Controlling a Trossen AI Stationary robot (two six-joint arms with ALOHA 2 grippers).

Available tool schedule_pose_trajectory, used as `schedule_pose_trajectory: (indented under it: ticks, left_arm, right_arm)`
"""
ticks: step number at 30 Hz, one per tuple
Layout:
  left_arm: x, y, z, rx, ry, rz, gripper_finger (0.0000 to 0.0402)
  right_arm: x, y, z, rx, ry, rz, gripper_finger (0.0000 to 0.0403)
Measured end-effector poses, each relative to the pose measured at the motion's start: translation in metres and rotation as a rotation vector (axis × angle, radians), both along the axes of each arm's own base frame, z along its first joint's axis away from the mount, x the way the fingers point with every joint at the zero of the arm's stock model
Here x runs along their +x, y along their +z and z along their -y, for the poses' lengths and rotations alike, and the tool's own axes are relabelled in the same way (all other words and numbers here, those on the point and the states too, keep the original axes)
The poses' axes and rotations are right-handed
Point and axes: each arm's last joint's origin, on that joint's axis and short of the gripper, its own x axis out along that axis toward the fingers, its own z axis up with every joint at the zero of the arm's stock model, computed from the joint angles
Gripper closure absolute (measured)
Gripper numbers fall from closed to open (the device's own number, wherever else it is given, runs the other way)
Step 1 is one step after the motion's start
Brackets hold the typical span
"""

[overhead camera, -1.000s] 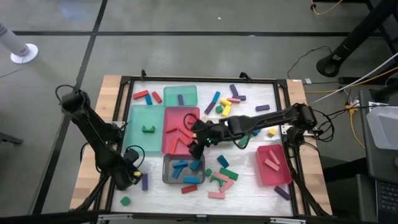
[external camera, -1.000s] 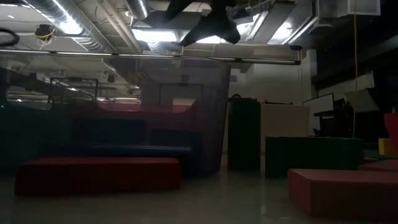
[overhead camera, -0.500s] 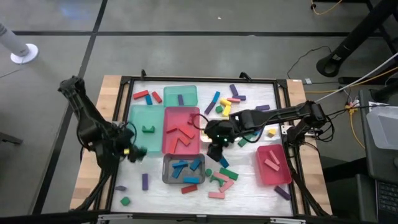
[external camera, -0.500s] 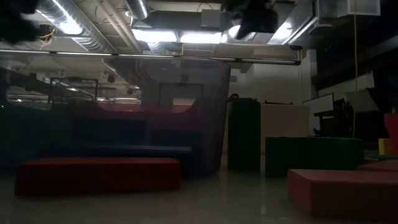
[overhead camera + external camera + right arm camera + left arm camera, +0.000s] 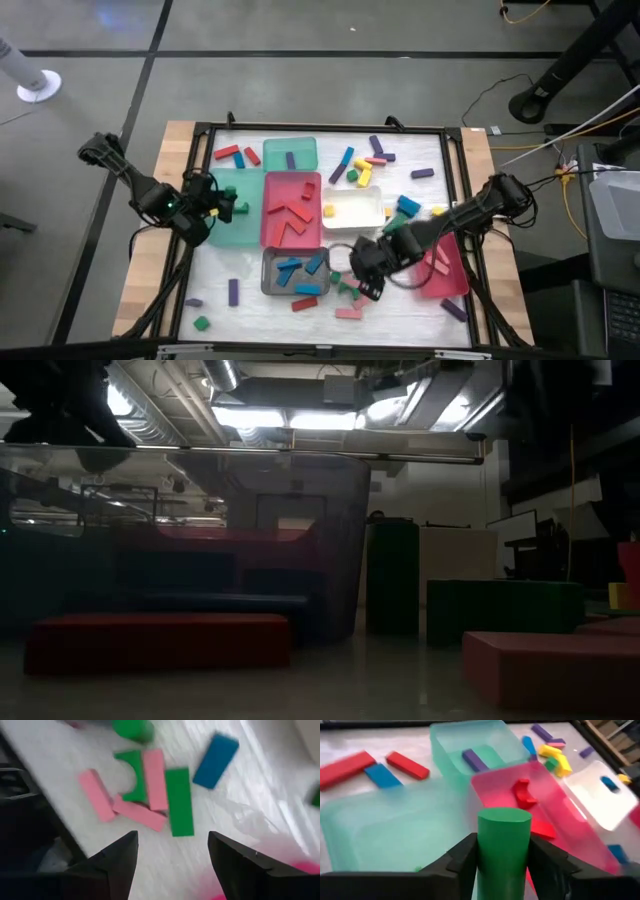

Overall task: Sort blocks
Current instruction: Put the green block into the bottom green bin

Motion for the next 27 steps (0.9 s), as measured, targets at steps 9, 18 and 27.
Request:
schedule_pose_trajectory:
  ticks: [9, 18, 27]
  left_arm:
    - [0.004, -0.001, -0.011, 0.054, 0.007, -0.108, 0.0229]
    - [0.007, -0.001, -0.012, 0.023, 0.022, -0.099, 0.0212]
    - [0.009, 0.0, -0.011, 0.025, 0.006, -0.091, 0.0215]
  right_arm:
    - [-0.016, -0.034, -0.024, 0.011, -0.078, 0.002, 0.0162]
    - [-0.021, -0.059, -0.023, -0.036, -0.08, 0.002, 0.0162]
    - [-0.021, -0.085, -0.023, -0.044, -0.077, 0.005, 0.0162]
